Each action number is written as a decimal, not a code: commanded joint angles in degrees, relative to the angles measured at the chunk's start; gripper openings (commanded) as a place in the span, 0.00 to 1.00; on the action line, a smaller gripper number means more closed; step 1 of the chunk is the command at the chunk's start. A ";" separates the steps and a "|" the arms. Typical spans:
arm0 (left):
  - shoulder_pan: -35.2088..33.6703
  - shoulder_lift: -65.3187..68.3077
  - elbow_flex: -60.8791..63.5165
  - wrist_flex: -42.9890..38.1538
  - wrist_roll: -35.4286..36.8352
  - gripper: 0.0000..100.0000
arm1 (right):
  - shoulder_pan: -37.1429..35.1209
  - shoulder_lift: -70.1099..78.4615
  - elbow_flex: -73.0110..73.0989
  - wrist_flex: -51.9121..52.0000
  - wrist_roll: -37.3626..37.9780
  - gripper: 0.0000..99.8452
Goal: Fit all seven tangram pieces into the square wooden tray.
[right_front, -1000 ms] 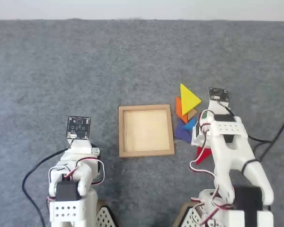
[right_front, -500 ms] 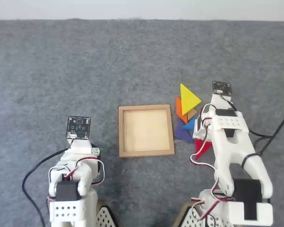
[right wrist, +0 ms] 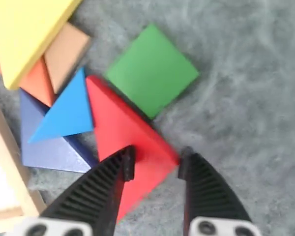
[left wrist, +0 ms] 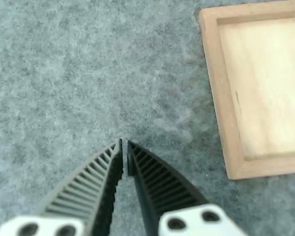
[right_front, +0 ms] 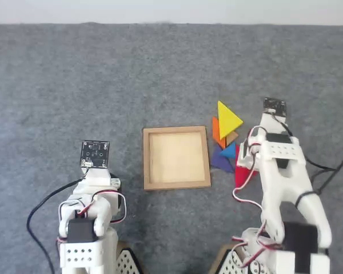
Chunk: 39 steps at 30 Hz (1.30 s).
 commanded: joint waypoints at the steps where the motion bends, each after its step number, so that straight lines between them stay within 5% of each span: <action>1: 0.44 -0.62 -0.66 -0.09 -0.18 0.02 | 0.57 -6.90 1.32 0.66 1.49 0.13; 8: 0.44 -0.62 -0.66 -0.09 -0.18 0.02 | -9.10 -8.66 2.55 4.09 0.88 0.32; 17: 0.44 -0.62 -0.66 -0.09 -0.18 0.02 | -10.33 3.82 -0.18 0.40 0.97 0.28; 29: 0.44 -0.62 -0.66 -0.09 -0.18 0.02 | -1.98 15.25 -10.20 0.57 1.32 0.28; 35: 0.44 -0.62 -0.66 -0.09 -0.18 0.02 | -0.66 15.25 -11.52 1.01 14.42 0.28; 39: 0.44 -0.62 -0.66 -0.09 -0.18 0.02 | -0.57 15.25 -14.24 7.08 16.62 0.28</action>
